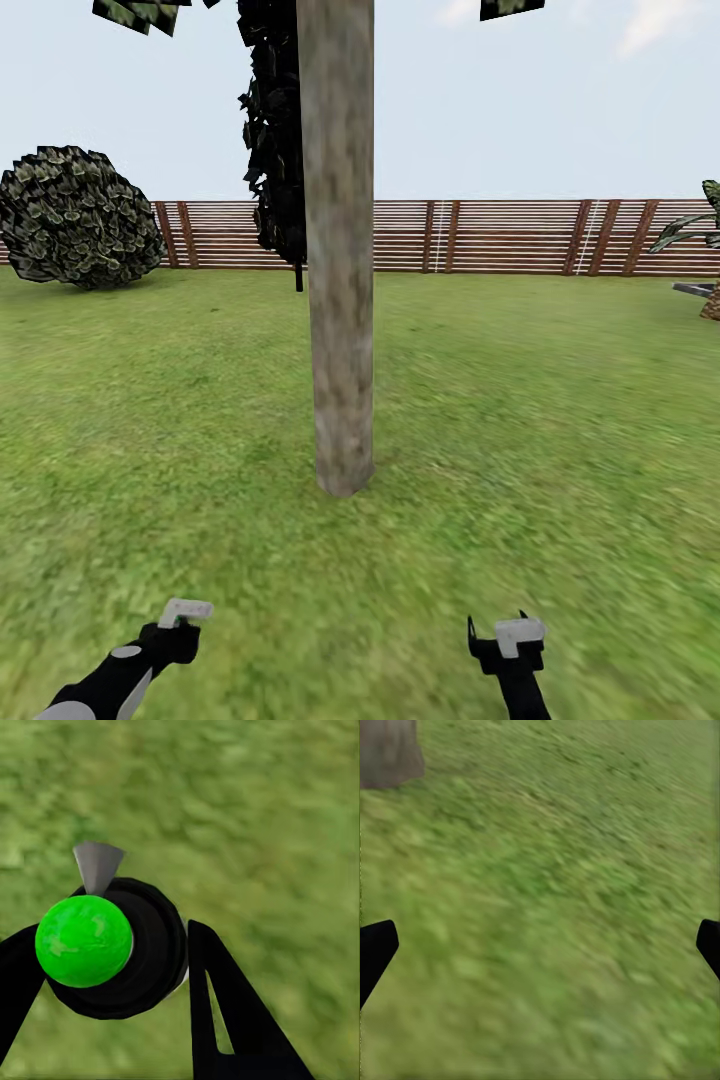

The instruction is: In the garden, pick up the pesticide atomizer on the floor and spray pesticide onto both trees until each tree trunk is fully covered.

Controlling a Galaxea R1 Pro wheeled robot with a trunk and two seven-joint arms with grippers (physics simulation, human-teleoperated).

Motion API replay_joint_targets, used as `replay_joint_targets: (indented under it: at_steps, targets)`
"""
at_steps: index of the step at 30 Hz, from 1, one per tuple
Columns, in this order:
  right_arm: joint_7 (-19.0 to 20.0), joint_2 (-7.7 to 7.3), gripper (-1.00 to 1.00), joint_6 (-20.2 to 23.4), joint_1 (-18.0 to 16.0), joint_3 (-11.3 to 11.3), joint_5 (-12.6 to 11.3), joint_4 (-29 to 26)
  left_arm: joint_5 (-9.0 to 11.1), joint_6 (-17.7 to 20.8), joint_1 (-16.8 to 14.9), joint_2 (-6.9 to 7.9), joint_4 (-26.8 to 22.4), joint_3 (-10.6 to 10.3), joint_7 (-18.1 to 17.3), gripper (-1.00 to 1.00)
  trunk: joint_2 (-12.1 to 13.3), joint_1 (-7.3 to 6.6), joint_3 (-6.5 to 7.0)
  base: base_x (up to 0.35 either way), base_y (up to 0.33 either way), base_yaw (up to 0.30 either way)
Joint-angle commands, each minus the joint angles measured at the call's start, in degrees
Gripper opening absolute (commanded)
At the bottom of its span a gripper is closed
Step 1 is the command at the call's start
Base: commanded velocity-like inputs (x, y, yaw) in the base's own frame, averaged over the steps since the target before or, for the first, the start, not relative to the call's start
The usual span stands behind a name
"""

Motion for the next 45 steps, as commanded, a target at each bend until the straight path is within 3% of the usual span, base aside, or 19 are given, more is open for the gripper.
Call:
replay_joint_targets:
  at_steps: [1,3,4,7,12,14,18,20,32,45]
  targets:
    - [-0.6,0.02,1.0,0.0,0.0,0.2,0.4,0.1,-0.6,-0.2,0.0,-0.11,0.0,0.5,-0.1,-1.0,0.0,-0.01,-0.05,0.0,0.0,0.0]
    - [-0.6,0.16,1.0,0.0,0.0,0.2,0.4,0.1,-0.6,0.0,0.0,-0.64,0.0,0.4,0.3,-1.0,0.0,-0.01,-0.05,0.0,0.0,0.0]
    - [-0.7,0.32,1.0,0.0,0.0,0.2,0.4,0.2,-0.7,0.1,0.0,-1.81,0.1,0.4,0.5,-1.0,0.0,-0.01,-0.05,0.0,0.0,0.0]
    - [-0.7,0.43,1.0,-0.1,0.1,0.1,0.3,1.1,-0.9,0.0,0.4,-3.4,0.0,0.3,0.9,-1.0,0.0,-0.01,-0.05,0.0,0.0,0.0]
    - [-0.7,0.45,1.0,-0.1,0.1,-0.3,0.2,1.9,-0.8,0.0,1.0,-4.21,-0.4,0.4,1.4,-1.0,0.0,-0.01,-0.05,0.0,0.0,-0.142]
    - [-0.7,0.44,1.0,-0.1,0.1,-1.2,0.2,2.0,-0.8,1.8,0.9,-4.54,-0.8,0.3,1.4,-1.0,0.0,-0.01,-0.05,0.0,0.0,-0.257]
    - [-0.7,0.43,1.0,-0.1,0.1,-2.2,0.2,2.2,-0.8,7.2,0.5,-4.49,-1.9,0.0,0.8,-1.0,0.0,-0.01,-0.05,0.0,0.0,-0.268]
    - [-0.7,0.43,1.0,-0.1,0.1,-2.3,0.2,2.7,-0.9,8.0,0.6,-4.63,-3.0,-0.2,0.7,-1.0,0.0,-0.01,-0.05,0.0,0.0,-0.272]
    - [-0.7,0.52,1.0,-0.1,0.1,-2.3,0.2,4.2,-1.4,8.0,0.9,-4.74,-5.2,-0.5,0.8,-1.0,0.0,-0.01,-0.05,0.029,0.0,-0.273]
    - [-0.7,1.09,1.0,-0.1,0.1,-2.3,0.3,4.2,-1.5,8.8,0.9,-4.77,-8.2,-0.3,1.1,-1.0,0.0,-0.01,-0.05,0.312,-0.03,-0.244]
